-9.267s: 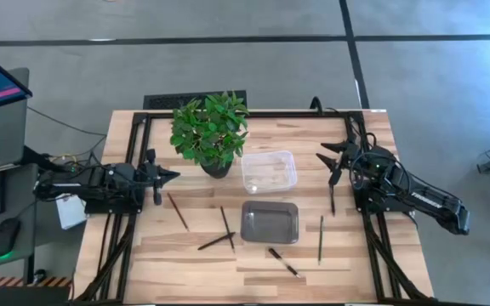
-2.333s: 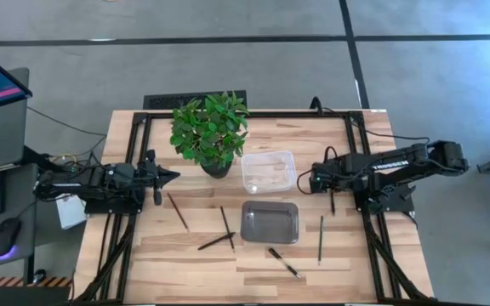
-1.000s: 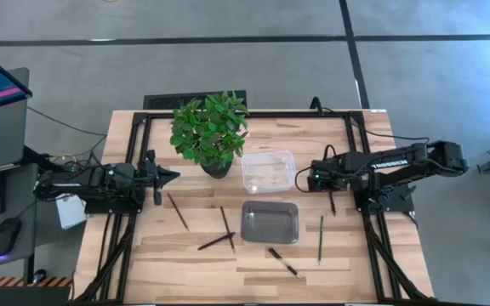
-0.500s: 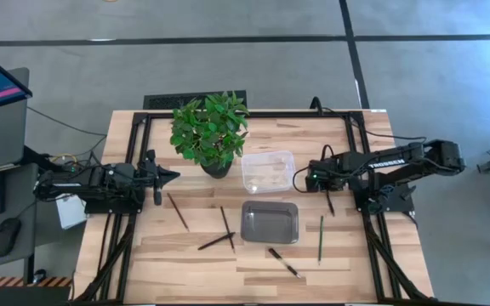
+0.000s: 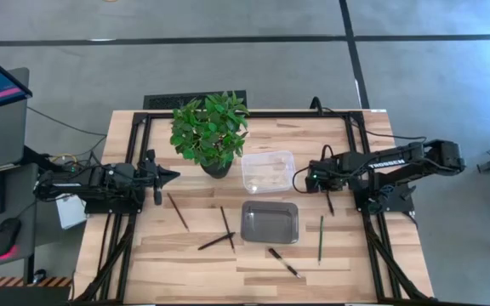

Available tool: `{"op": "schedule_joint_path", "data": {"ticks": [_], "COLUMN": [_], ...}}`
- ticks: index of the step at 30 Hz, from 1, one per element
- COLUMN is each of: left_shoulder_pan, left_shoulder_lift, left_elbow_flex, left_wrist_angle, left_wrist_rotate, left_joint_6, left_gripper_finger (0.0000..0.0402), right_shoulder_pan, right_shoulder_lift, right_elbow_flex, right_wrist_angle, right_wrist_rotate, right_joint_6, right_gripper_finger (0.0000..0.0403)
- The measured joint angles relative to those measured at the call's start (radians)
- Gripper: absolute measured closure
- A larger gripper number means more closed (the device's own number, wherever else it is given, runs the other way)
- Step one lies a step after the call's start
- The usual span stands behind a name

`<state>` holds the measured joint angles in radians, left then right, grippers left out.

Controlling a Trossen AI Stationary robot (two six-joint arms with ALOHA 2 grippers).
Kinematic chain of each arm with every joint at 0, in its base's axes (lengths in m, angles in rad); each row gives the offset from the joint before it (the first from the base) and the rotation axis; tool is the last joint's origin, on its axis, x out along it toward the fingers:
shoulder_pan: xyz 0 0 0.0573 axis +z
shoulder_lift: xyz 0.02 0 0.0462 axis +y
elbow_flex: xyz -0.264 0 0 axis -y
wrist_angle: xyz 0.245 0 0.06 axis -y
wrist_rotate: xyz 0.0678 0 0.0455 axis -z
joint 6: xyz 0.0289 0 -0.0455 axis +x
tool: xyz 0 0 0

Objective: Sort pens & pencils
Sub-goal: Put the top right black pen into the transparent bin

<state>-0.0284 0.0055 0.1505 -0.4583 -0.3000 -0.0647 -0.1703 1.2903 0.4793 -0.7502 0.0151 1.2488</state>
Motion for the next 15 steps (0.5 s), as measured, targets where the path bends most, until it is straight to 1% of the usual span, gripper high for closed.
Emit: {"op": "schedule_joint_path", "data": {"ticks": [5, 10, 12, 15], "left_shoulder_pan": [0.000, 0.000, 0.000, 0.000], "left_shoulder_lift": [0.000, 0.000, 0.000, 0.000], "left_elbow_flex": [0.000, 0.000, 0.000, 0.000], "left_wrist_angle": [0.000, 0.000, 0.000, 0.000], "left_wrist_rotate": [0.000, 0.000, 0.000, 0.000], "left_joint_6": [0.000, 0.000, 0.000, 0.000], "left_gripper_finger": [0.0401, 0.0402, 0.0401, 0.0401], "right_shoulder_pan": [0.000, 0.000, -0.002, -0.002], "right_shoulder_lift": [0.000, 0.011, 0.013, 0.010], "right_elbow_flex": [0.004, 0.049, 0.074, 0.103], "right_wrist_angle": [-0.003, -0.030, -0.014, -0.017], "right_wrist_rotate": [0.001, 0.010, 0.060, 0.085], "right_joint_6": [-0.002, -0.072, -0.088, -0.106], "right_gripper_finger": [0.0330, 0.0331, 0.0331, 0.0335]}}
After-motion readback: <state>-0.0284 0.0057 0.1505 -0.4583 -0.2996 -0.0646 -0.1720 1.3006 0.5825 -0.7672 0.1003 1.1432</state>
